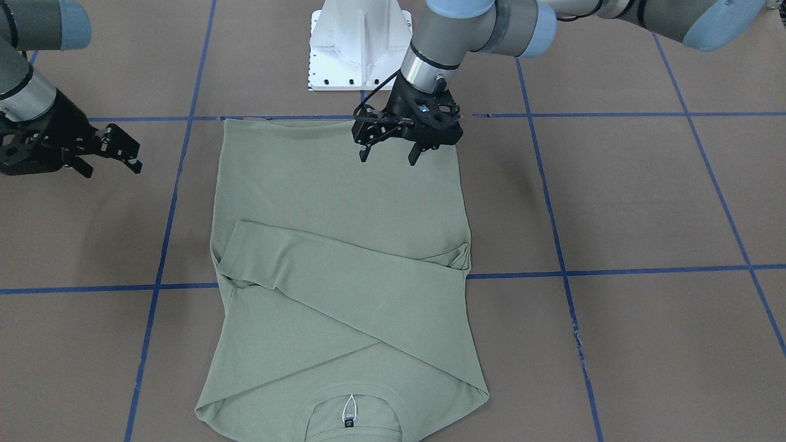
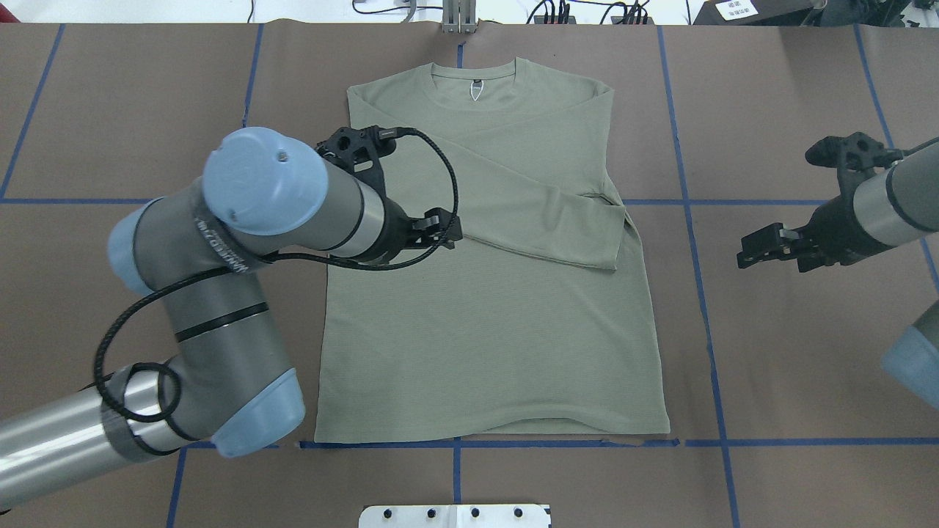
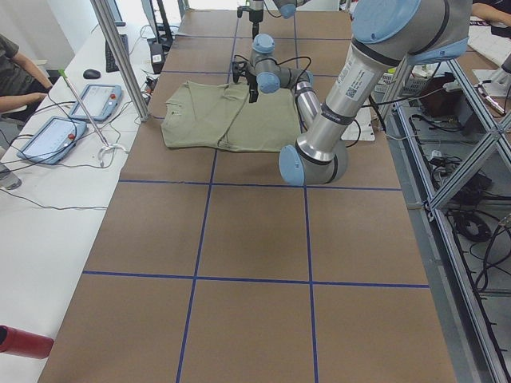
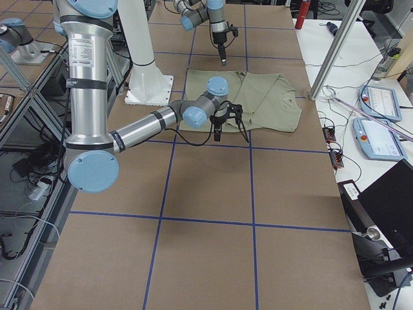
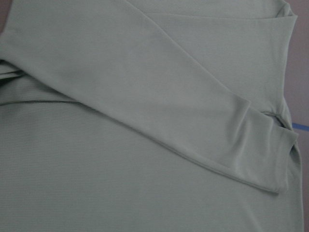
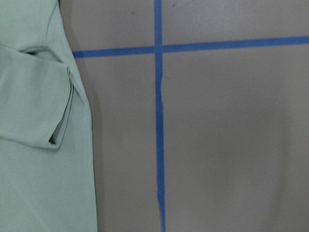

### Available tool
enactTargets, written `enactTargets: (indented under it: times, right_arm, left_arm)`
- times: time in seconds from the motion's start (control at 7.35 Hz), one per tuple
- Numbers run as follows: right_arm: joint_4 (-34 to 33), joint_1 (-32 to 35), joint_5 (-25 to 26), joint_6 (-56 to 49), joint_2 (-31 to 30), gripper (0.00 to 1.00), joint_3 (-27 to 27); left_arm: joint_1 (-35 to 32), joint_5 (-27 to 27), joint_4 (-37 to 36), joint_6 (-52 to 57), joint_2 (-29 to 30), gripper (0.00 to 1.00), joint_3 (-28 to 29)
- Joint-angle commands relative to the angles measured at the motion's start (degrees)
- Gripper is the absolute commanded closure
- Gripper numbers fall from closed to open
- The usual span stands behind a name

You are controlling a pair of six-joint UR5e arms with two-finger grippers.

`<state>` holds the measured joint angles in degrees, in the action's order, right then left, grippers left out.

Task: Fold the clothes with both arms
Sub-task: 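Release the sleeve and draw the left gripper back toward the hem, then move the right gripper to its nearest hem corner while the left gripper waits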

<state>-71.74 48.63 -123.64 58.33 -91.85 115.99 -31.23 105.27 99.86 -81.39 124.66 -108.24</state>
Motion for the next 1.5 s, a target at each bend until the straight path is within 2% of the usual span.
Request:
enactTargets:
  times: [0.0, 0.41, 0.54, 0.95, 1.36]
  right_arm:
    - [1.0, -11.7, 8.0, 11.7, -1.0, 0.0, 4.3]
    - [1.0, -28.9, 22.5, 24.0, -0.4, 0.0, 6.0]
    - [1.0, -31.3, 24.3, 25.8, 0.5, 0.0, 5.7]
    - [0.4, -32.4, 24.0, 25.8, 4.9, 0.01, 0.4]
    - [0.4, -32.1, 24.0, 25.8, 2.8, 0.01, -0.2]
  left_arm:
    - [-0.1, -0.2, -1.9, 0.9, -5.9, 0.01, -7.0]
    - [0.6, -0.4, -5.5, 1.6, -7.9, 0.01, -10.5]
    - [0.6, -0.5, -5.6, 1.6, -7.9, 0.01, -10.5]
    - [0.6, -0.6, -5.6, 1.6, -7.9, 0.01, -10.5]
    - [0.6, -0.5, -5.6, 1.6, -7.8, 0.01, -10.5]
